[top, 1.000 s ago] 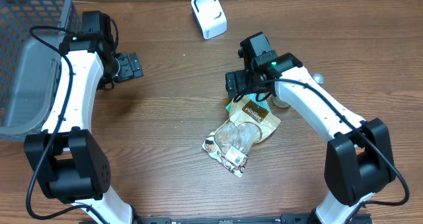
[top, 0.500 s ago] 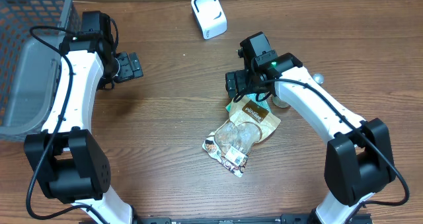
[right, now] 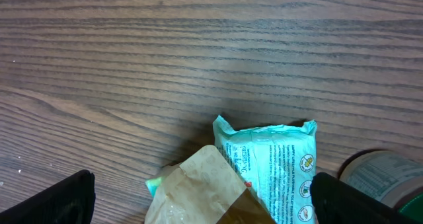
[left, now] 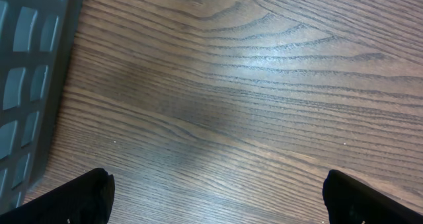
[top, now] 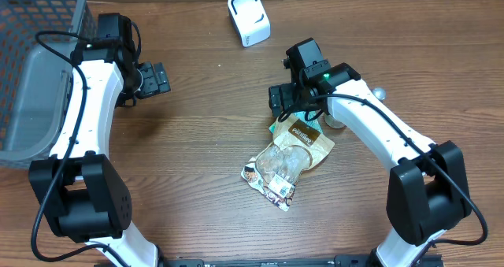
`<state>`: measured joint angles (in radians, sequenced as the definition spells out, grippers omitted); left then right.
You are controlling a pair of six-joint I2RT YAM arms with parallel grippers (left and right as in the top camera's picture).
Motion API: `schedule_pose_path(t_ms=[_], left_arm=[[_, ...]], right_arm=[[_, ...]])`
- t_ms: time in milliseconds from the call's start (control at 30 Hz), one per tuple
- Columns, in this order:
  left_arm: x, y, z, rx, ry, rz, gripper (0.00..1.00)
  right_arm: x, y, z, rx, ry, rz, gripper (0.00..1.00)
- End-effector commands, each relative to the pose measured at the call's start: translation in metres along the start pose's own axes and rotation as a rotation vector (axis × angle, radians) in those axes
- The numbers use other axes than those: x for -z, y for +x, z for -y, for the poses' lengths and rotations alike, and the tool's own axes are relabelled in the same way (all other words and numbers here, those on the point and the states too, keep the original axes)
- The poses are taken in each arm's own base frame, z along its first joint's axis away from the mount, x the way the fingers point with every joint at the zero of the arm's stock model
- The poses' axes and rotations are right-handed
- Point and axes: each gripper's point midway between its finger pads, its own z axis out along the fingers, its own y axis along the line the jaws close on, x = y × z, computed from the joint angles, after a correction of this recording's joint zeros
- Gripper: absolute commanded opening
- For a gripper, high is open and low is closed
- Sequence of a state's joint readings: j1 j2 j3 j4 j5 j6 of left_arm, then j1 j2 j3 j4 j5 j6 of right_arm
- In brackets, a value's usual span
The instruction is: Scan the item barcode
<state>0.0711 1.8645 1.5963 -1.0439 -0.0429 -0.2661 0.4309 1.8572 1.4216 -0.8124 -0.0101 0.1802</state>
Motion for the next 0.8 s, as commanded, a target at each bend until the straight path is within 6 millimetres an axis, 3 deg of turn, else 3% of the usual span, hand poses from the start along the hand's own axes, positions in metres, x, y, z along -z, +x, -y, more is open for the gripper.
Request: schedule_pose_path(t_ms=[0,567,700,767], left_arm=[[0.007,-0.005,-0.001,-0.004,-0.006,0.026,1.0],[0.007,-0.005,-0.001,-0.004,-0.006,0.026,1.0],[0.007,-0.005,-0.001,-0.004,-0.006,0.026,1.0],[0.007,-0.005,-0.001,-0.004,-0.006,0.026,1.0]], right_arm=[[0.004,-0.003,0.005,-0.011,0.009,0.015,1.0],[0.003,-0.001,0.004,-0.007,0.009,0.01,1.0],[0.016,-0.003,-0.01,0.02,-0.01,0.037,1.0],[0.038,-0.008,-0.023,0.043,-0.034,0.09,1.0]])
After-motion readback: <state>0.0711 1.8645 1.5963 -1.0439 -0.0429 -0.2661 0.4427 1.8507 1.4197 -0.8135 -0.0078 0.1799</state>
